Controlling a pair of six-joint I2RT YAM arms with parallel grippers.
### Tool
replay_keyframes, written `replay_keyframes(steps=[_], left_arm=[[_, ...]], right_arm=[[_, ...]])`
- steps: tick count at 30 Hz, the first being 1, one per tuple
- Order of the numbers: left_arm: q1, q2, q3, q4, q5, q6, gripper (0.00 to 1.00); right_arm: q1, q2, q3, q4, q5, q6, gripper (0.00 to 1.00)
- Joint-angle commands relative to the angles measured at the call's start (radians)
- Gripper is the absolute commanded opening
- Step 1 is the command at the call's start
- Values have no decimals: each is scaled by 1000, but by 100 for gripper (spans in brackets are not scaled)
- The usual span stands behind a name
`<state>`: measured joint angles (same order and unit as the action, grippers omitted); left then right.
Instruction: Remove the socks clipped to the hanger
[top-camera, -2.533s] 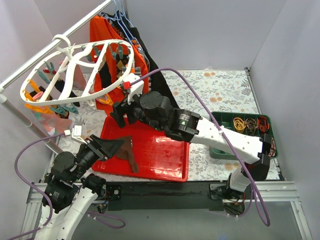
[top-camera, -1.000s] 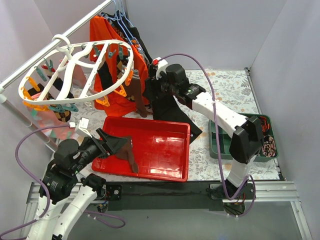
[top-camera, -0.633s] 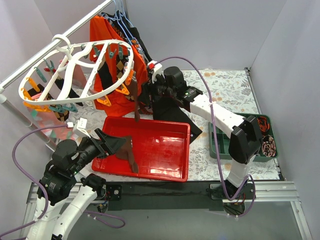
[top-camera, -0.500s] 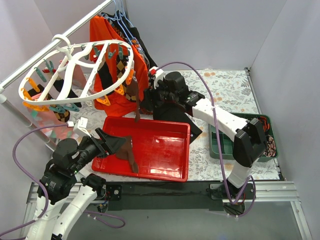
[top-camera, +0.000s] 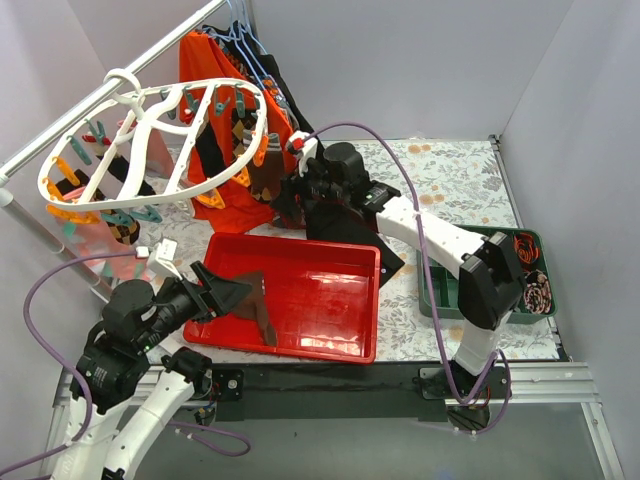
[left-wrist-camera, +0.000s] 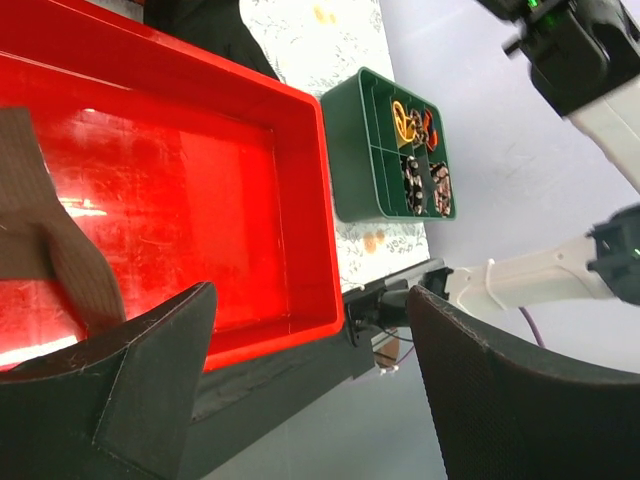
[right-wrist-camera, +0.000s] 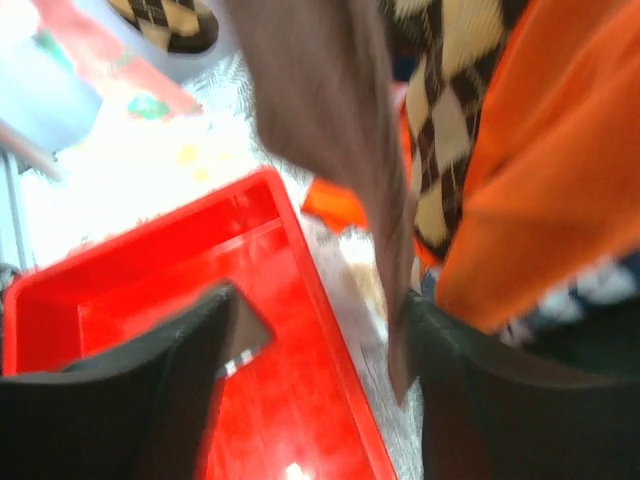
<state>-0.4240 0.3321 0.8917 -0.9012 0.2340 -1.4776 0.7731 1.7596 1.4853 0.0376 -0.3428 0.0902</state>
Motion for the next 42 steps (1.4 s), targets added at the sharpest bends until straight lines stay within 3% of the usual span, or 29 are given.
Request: replay_keyframes(steps=[1,5,6,8,9,15,23,28,39,42], left_arm=[[-1,19,61,-48,34,17,75],[-1,24,62,-48,19,17,74],[-1,22,56,-33,21,14,74],[-1,19,46,-19,30,0,73],[-1,18,36,-7,37,-3,73],[-1,12,-3,27,28,-26,72],[-1,30,-48,48,-133,-50,77],[-1,44,-83,123,-136,-27,77],[-1,110,-102,191,-162,7,79],[-1,110,-111,214,-144,-4,73]], right_arm=[[11,73,112,80,1,23,62],[34,67,87,110,17,42,44],[37,67,84,111,21,49,29],[49,66,79,113,27,81,15],[55,61,76,113,24,88,2],[123,-11,18,113,70,175,1],[227,-147,-97,114,136,339,1],[270,-196,-106,113,152,449,1],[342,-245,-114,114,156,506,1],[351,-270,-137,114,166,511,1]])
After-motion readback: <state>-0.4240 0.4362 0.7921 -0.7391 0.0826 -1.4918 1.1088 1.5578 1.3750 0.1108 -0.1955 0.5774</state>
